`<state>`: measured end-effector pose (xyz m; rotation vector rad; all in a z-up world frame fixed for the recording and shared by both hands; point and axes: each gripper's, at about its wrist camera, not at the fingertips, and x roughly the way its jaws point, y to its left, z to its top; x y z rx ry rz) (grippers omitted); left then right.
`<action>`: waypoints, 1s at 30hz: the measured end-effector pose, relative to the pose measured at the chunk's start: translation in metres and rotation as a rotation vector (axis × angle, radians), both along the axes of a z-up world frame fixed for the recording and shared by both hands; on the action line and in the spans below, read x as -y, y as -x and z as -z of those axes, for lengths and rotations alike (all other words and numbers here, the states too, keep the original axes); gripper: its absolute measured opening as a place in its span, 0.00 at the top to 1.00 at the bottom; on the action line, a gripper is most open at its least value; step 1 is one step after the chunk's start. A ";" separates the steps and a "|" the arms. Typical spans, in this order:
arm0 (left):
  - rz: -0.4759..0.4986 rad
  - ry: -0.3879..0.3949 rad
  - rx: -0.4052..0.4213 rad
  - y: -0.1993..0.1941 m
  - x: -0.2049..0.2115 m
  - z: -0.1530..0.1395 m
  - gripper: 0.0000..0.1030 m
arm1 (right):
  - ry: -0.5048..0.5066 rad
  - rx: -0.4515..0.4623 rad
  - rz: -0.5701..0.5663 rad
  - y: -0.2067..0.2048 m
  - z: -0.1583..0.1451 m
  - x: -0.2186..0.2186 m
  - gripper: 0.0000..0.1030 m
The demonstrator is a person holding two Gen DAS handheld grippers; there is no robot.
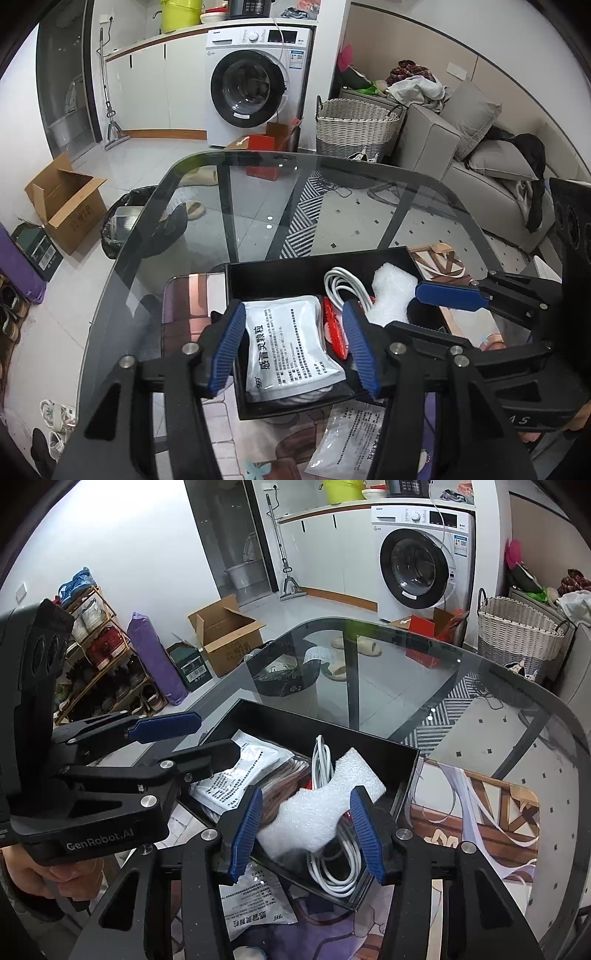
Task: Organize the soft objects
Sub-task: 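Drop the packet into the box with the left tool while the right tool drops the foam in, then move the left tool to the second printed packet while the right tool approaches the white plush toy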
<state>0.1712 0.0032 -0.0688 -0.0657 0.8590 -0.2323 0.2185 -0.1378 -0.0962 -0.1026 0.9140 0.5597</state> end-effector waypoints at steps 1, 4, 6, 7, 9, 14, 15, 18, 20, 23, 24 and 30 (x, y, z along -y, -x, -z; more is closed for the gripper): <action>-0.001 -0.001 0.001 0.000 -0.001 -0.001 0.46 | -0.004 -0.003 0.002 0.001 -0.001 0.001 0.51; 0.001 -0.015 -0.003 0.004 -0.001 -0.005 0.45 | -0.006 -0.015 0.004 0.005 -0.004 0.002 0.51; 0.005 -0.025 -0.005 0.012 -0.001 -0.009 0.45 | -0.011 -0.036 0.004 0.012 -0.007 0.006 0.51; 0.016 -0.039 -0.001 0.019 -0.002 -0.012 0.45 | -0.009 -0.047 0.001 0.016 -0.008 0.007 0.51; 0.031 -0.078 0.010 0.031 0.000 -0.017 0.44 | 0.000 -0.063 -0.008 0.027 -0.010 0.010 0.51; 0.076 -0.143 0.006 0.066 -0.009 -0.014 0.28 | 0.006 -0.138 -0.079 0.074 -0.003 0.009 0.51; 0.075 -0.156 0.003 0.069 -0.011 -0.011 0.26 | 0.000 -0.182 -0.103 0.086 0.005 0.005 0.51; 0.069 -0.187 -0.027 0.073 -0.019 0.002 0.26 | 0.009 -0.287 -0.147 0.110 0.029 -0.006 0.51; 0.062 -0.186 -0.059 0.072 -0.024 0.009 0.26 | 0.035 -0.320 -0.166 0.125 0.042 -0.016 0.51; 0.068 -0.167 -0.089 0.071 -0.024 0.015 0.26 | 0.094 -0.283 -0.173 0.138 0.049 -0.026 0.51; 0.073 -0.167 -0.094 0.070 -0.022 0.016 0.26 | 0.113 -0.260 -0.179 0.142 0.050 -0.029 0.51; 0.114 -0.201 -0.097 0.072 -0.005 0.019 0.26 | 0.156 -0.218 -0.182 0.154 0.051 -0.034 0.51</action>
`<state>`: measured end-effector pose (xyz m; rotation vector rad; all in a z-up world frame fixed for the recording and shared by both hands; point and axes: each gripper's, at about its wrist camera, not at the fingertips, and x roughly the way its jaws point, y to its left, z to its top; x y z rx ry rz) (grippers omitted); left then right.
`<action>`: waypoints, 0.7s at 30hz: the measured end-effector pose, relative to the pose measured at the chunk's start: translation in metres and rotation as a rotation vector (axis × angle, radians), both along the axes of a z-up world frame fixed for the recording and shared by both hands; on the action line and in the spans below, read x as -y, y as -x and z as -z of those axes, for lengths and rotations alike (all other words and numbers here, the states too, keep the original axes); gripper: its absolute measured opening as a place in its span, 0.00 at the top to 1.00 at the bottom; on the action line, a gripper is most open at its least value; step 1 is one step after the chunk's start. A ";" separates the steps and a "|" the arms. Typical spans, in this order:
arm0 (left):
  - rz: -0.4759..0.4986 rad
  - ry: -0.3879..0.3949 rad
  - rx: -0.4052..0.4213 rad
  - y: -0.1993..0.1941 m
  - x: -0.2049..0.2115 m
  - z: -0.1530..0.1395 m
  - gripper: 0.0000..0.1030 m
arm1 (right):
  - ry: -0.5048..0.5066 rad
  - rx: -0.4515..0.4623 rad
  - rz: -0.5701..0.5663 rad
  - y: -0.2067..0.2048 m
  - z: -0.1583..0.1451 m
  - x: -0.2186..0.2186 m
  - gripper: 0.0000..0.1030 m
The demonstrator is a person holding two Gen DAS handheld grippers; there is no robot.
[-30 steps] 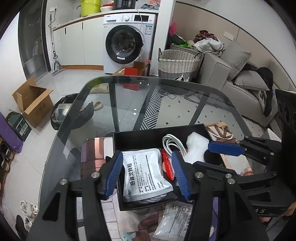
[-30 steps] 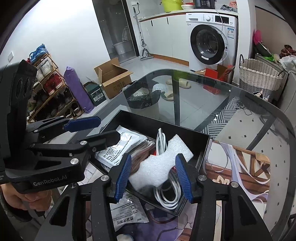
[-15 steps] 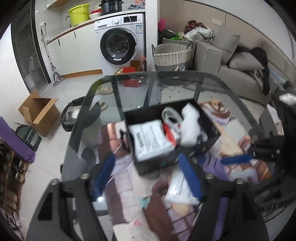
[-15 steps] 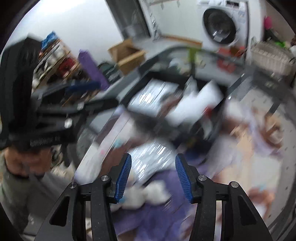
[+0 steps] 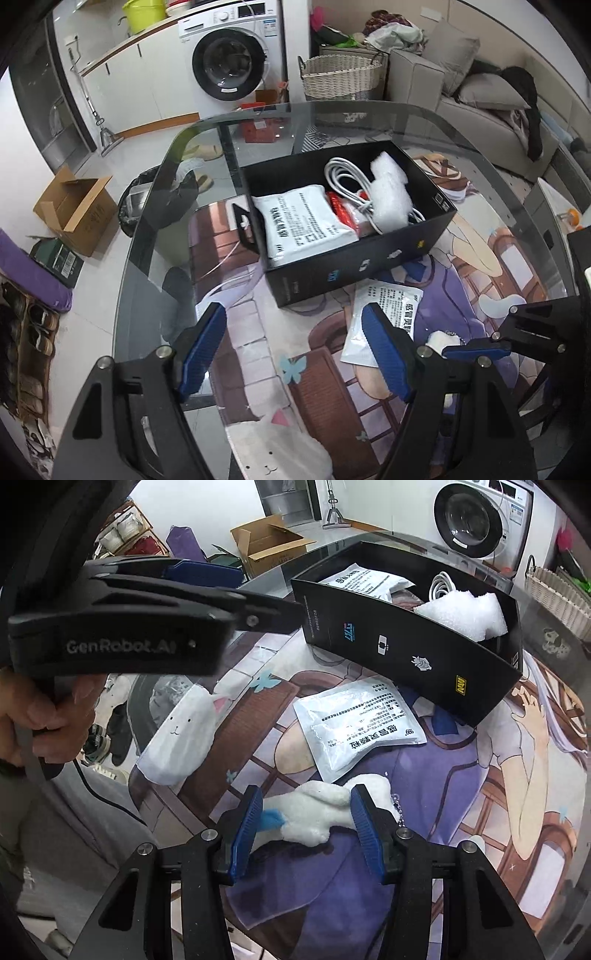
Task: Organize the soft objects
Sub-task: 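Move the left tool to the second printed packet while the right tool approaches the white plush toy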
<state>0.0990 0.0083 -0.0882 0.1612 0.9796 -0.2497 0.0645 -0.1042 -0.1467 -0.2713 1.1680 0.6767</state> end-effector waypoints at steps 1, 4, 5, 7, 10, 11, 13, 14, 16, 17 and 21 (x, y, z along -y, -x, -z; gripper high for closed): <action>0.003 -0.007 0.002 0.000 0.002 0.000 0.26 | 0.003 -0.001 0.005 0.000 -0.002 0.001 0.51; 0.008 -0.016 -0.007 0.001 0.004 0.001 0.26 | -0.034 -0.055 0.056 -0.008 -0.008 0.005 0.51; 0.015 -0.020 -0.019 0.001 0.006 0.003 0.26 | -0.067 -0.097 0.069 -0.009 -0.010 0.010 0.51; 0.029 -0.031 -0.045 0.002 0.008 0.008 0.26 | -0.094 -0.167 0.089 -0.008 -0.005 0.012 0.51; 0.051 -0.046 -0.090 0.003 0.012 0.020 0.26 | -0.057 -0.195 0.092 -0.006 0.011 0.002 0.51; 0.055 -0.056 -0.100 0.003 0.014 0.024 0.26 | -0.030 -0.176 0.087 -0.006 0.016 -0.002 0.51; 0.063 -0.062 -0.117 0.002 0.016 0.030 0.26 | 0.016 -0.081 0.045 -0.004 0.016 -0.014 0.51; 0.062 -0.061 -0.125 0.001 0.017 0.032 0.26 | 0.045 -0.041 0.028 -0.004 0.015 -0.017 0.51; 0.066 -0.051 -0.142 -0.002 0.021 0.035 0.26 | 0.058 -0.013 0.025 -0.007 0.013 -0.014 0.51; 0.069 -0.045 -0.148 -0.003 0.024 0.037 0.26 | 0.059 -0.010 0.033 -0.009 0.013 -0.009 0.51; 0.082 -0.053 -0.159 -0.007 0.035 0.041 0.26 | 0.073 0.011 0.059 -0.015 0.011 0.016 0.51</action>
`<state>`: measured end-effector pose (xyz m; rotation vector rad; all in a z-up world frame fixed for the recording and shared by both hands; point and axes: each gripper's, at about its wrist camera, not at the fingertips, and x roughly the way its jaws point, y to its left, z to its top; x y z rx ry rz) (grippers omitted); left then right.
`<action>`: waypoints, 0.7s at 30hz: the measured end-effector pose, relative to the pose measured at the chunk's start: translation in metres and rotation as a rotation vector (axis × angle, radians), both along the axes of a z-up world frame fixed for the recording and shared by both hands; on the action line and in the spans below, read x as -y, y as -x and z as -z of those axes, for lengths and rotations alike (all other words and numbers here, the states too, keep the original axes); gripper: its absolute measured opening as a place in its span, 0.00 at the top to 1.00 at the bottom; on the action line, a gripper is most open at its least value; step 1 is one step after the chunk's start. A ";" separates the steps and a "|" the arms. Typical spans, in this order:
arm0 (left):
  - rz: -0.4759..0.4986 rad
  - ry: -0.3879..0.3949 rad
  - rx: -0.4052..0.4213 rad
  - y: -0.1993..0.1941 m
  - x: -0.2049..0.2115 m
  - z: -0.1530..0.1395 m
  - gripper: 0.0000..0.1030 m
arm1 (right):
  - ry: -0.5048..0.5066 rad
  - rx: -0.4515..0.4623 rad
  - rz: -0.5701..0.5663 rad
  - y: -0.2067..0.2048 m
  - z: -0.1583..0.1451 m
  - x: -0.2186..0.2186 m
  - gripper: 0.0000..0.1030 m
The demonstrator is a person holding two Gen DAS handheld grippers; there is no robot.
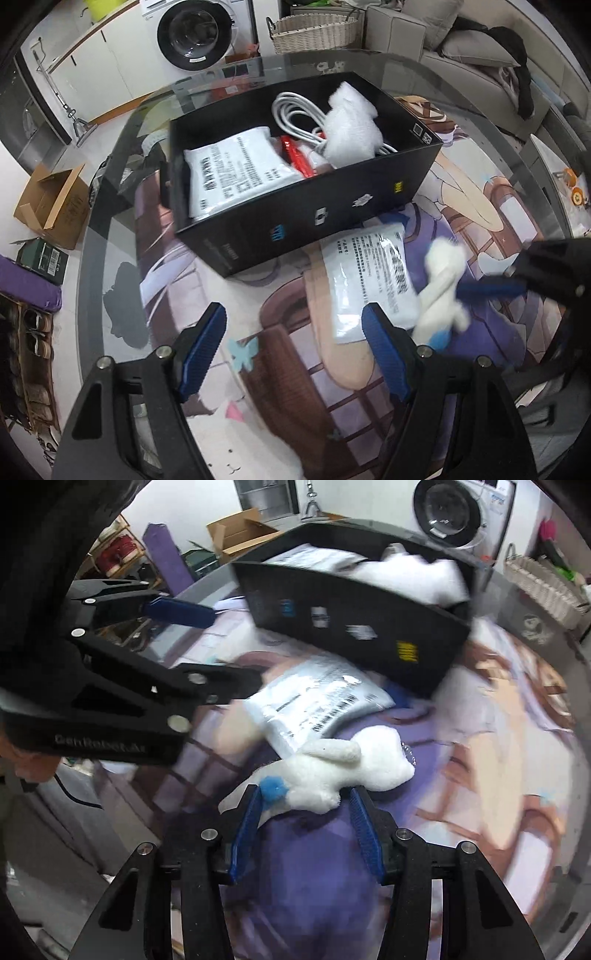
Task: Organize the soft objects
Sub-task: 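Move the left tool to the second printed packet while the right tool approaches the white plush toy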
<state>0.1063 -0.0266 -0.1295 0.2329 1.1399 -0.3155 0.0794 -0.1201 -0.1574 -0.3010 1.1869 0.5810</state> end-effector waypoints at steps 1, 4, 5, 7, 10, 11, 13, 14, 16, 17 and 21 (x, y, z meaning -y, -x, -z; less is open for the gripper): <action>0.000 0.002 -0.009 -0.002 0.003 0.002 0.25 | 0.010 0.011 0.005 0.000 -0.002 0.005 0.51; -0.021 0.014 -0.042 -0.009 0.011 0.008 0.25 | 0.024 0.009 0.028 -0.002 -0.007 0.022 0.51; -0.034 0.030 -0.067 -0.012 0.014 0.011 0.25 | 0.026 0.008 0.039 -0.005 -0.010 0.027 0.51; -0.063 0.063 -0.119 -0.019 0.019 0.017 0.25 | 0.034 0.006 0.055 -0.014 -0.013 0.038 0.51; -0.080 0.059 -0.162 -0.025 0.032 0.027 0.25 | 0.026 0.021 0.103 -0.024 -0.017 0.047 0.51; -0.082 0.052 -0.155 -0.026 0.036 0.027 0.24 | 0.026 0.023 0.110 -0.026 -0.016 0.045 0.51; -0.089 0.039 -0.132 -0.027 0.043 0.026 0.22 | 0.009 0.013 0.138 -0.035 -0.024 0.061 0.51; -0.091 0.030 -0.127 -0.029 0.047 0.026 0.21 | 0.001 0.005 0.147 -0.038 -0.025 0.064 0.51; -0.100 0.029 -0.123 -0.030 0.052 0.027 0.19 | -0.022 -0.022 0.169 -0.042 -0.022 0.061 0.51; -0.101 0.034 -0.125 -0.031 0.053 0.027 0.19 | -0.024 -0.029 0.176 -0.038 -0.021 0.061 0.51; -0.123 0.081 -0.134 -0.033 0.055 0.023 0.19 | -0.042 -0.057 0.196 -0.043 -0.022 0.069 0.51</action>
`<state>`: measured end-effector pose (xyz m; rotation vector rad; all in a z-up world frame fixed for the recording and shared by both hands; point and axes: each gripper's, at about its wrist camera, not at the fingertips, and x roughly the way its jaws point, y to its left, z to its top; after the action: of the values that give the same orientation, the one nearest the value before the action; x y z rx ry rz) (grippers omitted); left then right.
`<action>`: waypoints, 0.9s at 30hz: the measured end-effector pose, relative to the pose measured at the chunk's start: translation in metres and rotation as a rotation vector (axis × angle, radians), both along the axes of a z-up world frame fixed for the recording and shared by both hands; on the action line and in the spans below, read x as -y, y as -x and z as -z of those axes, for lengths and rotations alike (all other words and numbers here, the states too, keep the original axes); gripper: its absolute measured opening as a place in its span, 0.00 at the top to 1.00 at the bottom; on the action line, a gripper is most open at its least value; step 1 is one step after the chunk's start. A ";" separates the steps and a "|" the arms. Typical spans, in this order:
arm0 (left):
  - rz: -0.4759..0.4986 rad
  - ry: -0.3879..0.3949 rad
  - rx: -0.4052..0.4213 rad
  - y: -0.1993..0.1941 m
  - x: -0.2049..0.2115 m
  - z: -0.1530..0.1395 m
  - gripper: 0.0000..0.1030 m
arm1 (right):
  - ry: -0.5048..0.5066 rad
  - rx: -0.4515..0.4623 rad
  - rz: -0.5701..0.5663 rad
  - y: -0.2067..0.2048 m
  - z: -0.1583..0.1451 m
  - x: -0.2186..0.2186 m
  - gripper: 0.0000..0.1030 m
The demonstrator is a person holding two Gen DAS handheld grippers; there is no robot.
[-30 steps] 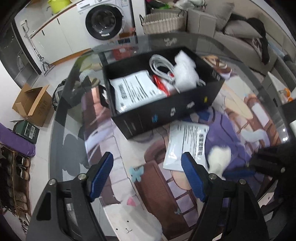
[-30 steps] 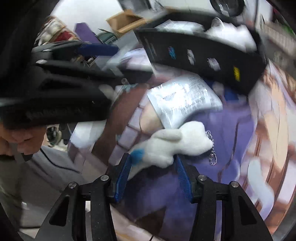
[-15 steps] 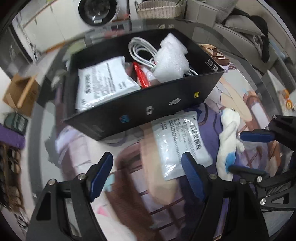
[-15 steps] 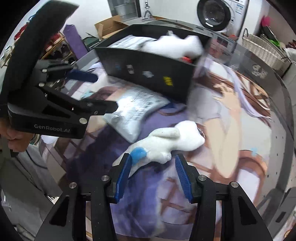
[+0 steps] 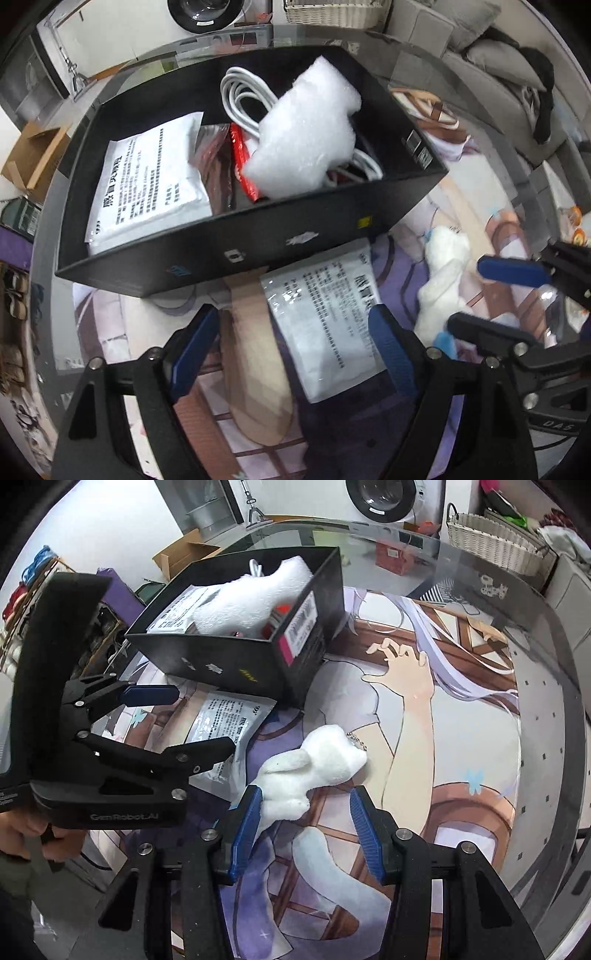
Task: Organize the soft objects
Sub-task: 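Move the left tool to the second printed packet while the right tool approaches the white plush toy, then grasp the second packet with the left tool while the right tool grasps the plush toy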
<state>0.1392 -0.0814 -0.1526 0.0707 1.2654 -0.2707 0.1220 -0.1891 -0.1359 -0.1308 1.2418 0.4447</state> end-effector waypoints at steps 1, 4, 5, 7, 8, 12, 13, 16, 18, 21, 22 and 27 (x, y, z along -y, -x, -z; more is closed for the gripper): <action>-0.009 0.020 -0.001 -0.001 0.000 -0.002 0.19 | -0.004 -0.004 0.002 -0.001 0.001 0.004 0.51; -0.030 0.035 -0.023 -0.002 0.002 0.002 0.18 | -0.015 0.000 0.012 -0.005 -0.002 0.009 0.51; -0.040 0.030 -0.025 -0.003 0.002 0.004 0.18 | -0.013 0.008 0.015 -0.005 -0.006 0.012 0.51; -0.061 0.048 -0.036 -0.008 -0.002 0.007 0.14 | -0.010 0.010 0.020 -0.017 -0.003 0.014 0.51; -0.070 0.050 -0.032 -0.008 -0.003 0.007 0.14 | -0.009 0.007 0.019 -0.016 -0.001 0.013 0.51; -0.059 0.019 -0.023 -0.008 0.005 0.009 0.13 | 0.004 0.007 0.008 -0.010 0.002 0.013 0.51; -0.052 0.006 -0.020 -0.011 0.005 0.011 0.12 | 0.008 0.008 0.005 -0.011 0.001 0.012 0.51; -0.030 -0.018 -0.012 -0.009 0.013 0.011 0.12 | 0.001 0.007 0.012 -0.010 0.003 0.015 0.51; -0.013 -0.039 -0.008 -0.009 0.019 0.011 0.12 | -0.006 0.018 0.025 -0.013 -0.001 0.020 0.51; 0.026 -0.008 0.010 -0.004 0.022 0.011 0.15 | -0.010 0.023 0.050 -0.018 -0.003 0.026 0.51; 0.034 0.008 0.012 0.000 0.027 0.009 0.15 | -0.011 0.015 0.049 -0.018 -0.001 0.025 0.51; 0.076 0.014 0.036 0.011 0.023 0.003 0.41 | -0.004 0.004 0.036 -0.019 0.005 0.019 0.51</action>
<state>0.1284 -0.1047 -0.1559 0.1120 1.2266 -0.3426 0.1411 -0.2084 -0.1411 -0.1057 1.2375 0.4151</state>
